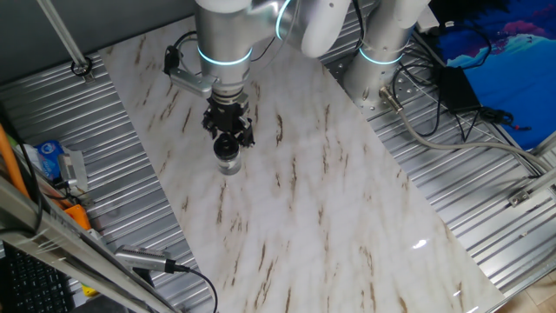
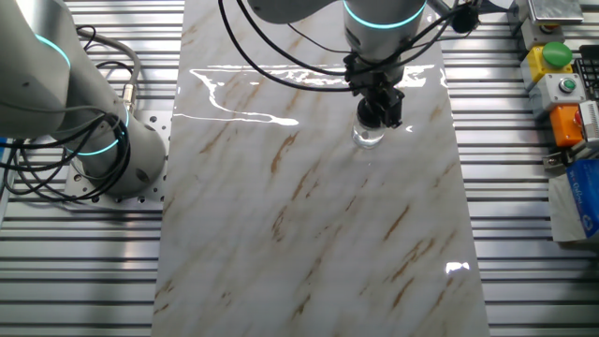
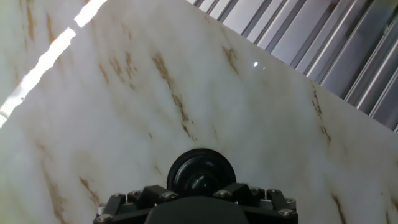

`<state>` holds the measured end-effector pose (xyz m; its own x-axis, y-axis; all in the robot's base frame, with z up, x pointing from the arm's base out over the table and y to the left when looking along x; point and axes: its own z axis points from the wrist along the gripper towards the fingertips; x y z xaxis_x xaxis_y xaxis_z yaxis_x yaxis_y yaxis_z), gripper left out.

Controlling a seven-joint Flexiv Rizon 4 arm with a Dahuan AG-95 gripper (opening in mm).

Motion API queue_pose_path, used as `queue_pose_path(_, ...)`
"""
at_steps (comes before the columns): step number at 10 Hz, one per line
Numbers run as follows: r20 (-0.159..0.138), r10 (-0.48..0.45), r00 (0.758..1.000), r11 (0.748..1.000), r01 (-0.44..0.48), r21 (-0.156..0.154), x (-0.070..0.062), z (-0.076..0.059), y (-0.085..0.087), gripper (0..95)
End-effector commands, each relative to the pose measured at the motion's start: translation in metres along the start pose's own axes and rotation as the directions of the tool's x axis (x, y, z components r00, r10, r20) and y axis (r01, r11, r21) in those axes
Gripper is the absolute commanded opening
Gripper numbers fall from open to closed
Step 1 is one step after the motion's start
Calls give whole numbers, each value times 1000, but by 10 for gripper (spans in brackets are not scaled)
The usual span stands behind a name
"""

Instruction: Unscrew the lid from the jar

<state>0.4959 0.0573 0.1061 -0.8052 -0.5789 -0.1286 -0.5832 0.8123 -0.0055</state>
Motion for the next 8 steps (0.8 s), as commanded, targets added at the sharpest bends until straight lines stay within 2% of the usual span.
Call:
queue_pose_path(1,-3,0,1000,1000,0,-1,-1,1,-1,760)
queue_pose_path(3,-6,2,1000,1000,-2,-1,-1,2,-1,760)
queue_pose_path(5,-9,12,1000,1000,-12,-1,-1,2,-1,380)
queue_pose_path(6,-11,17,1000,1000,-17,-1,-1,2,-1,380)
queue_pose_path(8,-11,28,1000,1000,-28,0,-1,2,-1,0)
